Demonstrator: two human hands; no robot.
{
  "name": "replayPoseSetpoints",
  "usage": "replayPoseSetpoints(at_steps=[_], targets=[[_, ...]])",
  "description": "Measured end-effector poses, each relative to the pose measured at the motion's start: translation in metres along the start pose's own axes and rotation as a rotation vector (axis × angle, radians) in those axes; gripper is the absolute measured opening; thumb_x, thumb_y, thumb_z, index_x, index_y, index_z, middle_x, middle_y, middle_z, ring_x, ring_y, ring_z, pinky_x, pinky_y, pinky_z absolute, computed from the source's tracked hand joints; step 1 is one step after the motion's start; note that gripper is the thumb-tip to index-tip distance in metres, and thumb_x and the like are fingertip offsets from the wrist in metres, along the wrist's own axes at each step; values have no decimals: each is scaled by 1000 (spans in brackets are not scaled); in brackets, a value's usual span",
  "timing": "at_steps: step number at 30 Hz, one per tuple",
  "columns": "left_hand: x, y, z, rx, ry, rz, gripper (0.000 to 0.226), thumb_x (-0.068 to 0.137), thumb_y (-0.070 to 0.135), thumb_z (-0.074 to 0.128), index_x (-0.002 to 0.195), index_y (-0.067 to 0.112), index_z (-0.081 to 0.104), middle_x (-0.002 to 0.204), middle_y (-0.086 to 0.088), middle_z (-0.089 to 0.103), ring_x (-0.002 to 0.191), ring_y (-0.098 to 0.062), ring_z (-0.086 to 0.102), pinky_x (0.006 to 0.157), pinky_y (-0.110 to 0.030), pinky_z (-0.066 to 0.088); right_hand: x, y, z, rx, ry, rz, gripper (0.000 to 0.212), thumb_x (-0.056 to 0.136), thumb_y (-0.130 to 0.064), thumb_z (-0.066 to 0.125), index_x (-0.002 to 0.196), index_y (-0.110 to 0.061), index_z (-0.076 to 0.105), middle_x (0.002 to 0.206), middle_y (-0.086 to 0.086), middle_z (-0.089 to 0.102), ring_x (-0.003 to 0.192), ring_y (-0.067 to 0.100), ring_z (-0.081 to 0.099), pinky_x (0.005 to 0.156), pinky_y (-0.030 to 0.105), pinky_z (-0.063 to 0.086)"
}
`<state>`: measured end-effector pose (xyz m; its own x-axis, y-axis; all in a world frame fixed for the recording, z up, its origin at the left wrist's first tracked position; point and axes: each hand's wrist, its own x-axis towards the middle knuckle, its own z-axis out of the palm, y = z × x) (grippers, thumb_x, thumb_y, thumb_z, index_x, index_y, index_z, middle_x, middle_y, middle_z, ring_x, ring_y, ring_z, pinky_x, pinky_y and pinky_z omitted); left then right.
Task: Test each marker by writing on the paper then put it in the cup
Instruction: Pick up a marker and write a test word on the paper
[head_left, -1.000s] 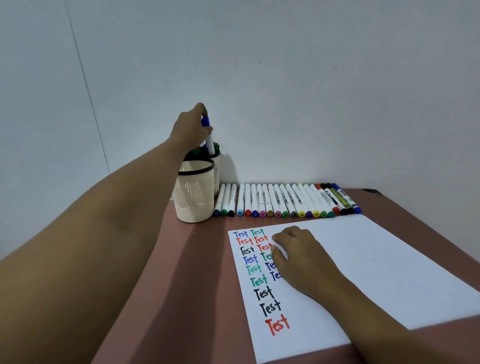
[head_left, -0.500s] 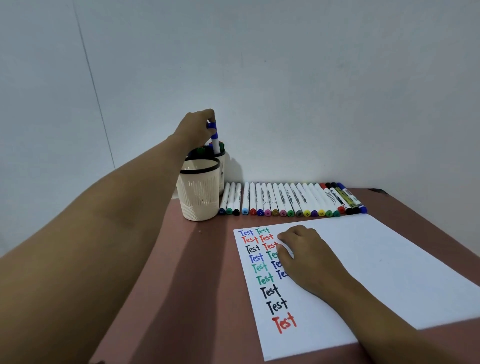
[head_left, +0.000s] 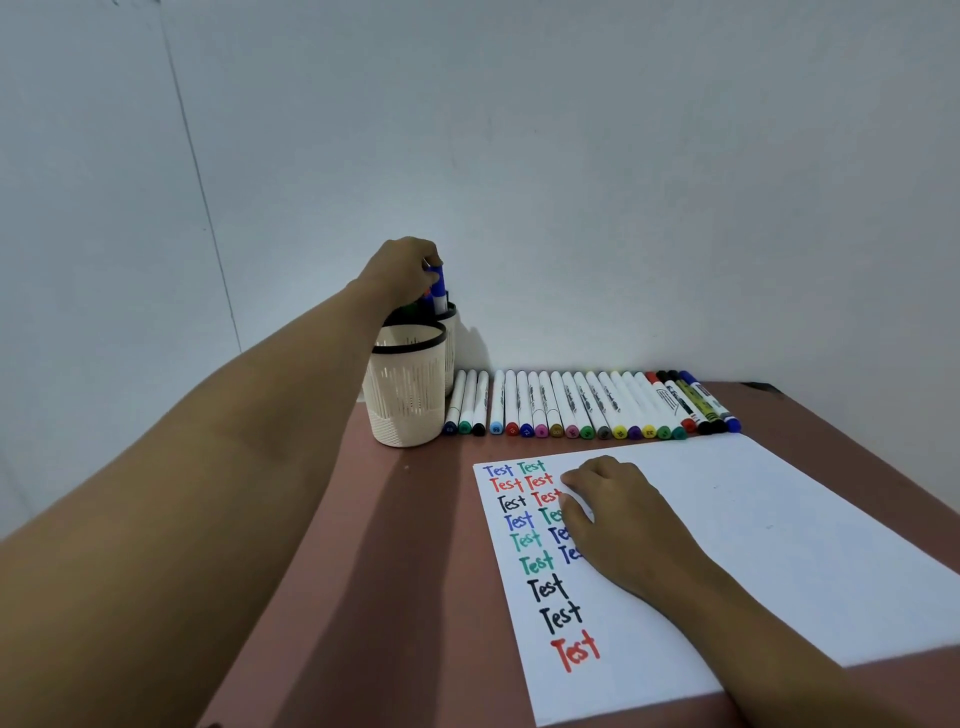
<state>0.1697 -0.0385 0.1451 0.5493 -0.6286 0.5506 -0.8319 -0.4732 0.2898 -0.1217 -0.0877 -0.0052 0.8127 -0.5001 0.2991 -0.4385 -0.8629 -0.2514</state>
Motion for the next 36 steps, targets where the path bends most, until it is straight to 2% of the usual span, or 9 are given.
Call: replayPoseSetpoints(at_steps=[5,8,11,14,16,23,28,32,36], targets=[[0,1,5,58,26,-49,21,91,8,48,108,2,59,118,-16,58,106,-31,52,78,-32,39,-1,0,0,10,1,-1,44,100,-35,37,141,-21,42,143,-4,43,131,12,35,106,24,30],[1,1,4,99,20,-79,20,93,10,48,108,-1,56,116,-19,57,105,-33,52,77,-34,40,0,1,0,8,1,-2,44,100,-35,37,141,-21,42,144,-4,42,131,12,35,106,24,30],[2,3,3,86,-12,-29,21,91,6,48,109,0,55,113,-19,59,99,-30,51,74,-31,38,0,0,0,8,5,-7,44,100,-35,37,141,-21,43,143,-4,43,130,12,36,106,24,31],[2,6,1,53,-58,34,21,90,7,50,110,3,56,114,-17,60,101,-29,53,75,-28,40,0,1,0,9,11,-8,43,100,-35,37,141,-21,43,143,-4,43,130,12,36,105,23,30],[2,5,0,46,-77,50,21,90,7,50,110,4,56,113,-16,60,93,-25,51,73,-29,39,-1,1,0,10,16,-10,43,100,-35,37,141,-21,44,143,-4,43,130,11,36,105,23,31],[9,1,-19,-110,140,-27,21,91,8,51,109,2,58,99,-13,56,80,-21,47,64,-26,37,0,2,0,4,16,-12,43,100,-36,38,141,-22,43,142,-5,43,129,11,37,105,23,31],[17,-1,-50,-112,234,2,21,90,5,50,109,1,58,111,-20,59,81,-21,47,69,-28,38,0,1,0,6,12,-8,43,100,-36,38,141,-22,43,142,-5,43,129,11,37,105,23,31],[15,-4,-49,-104,219,-5,21,90,6,50,109,1,58,112,-20,58,79,-23,48,62,-27,39,0,2,0,9,13,-8,43,100,-35,38,140,-22,44,141,-5,44,128,11,37,104,23,31],[6,-11,-22,-31,134,-15,21,92,6,50,110,1,58,111,-20,59,81,-25,50,69,-28,39,0,0,0,14,10,-5,43,100,-35,38,140,-22,44,142,-5,44,129,11,37,105,23,32]])
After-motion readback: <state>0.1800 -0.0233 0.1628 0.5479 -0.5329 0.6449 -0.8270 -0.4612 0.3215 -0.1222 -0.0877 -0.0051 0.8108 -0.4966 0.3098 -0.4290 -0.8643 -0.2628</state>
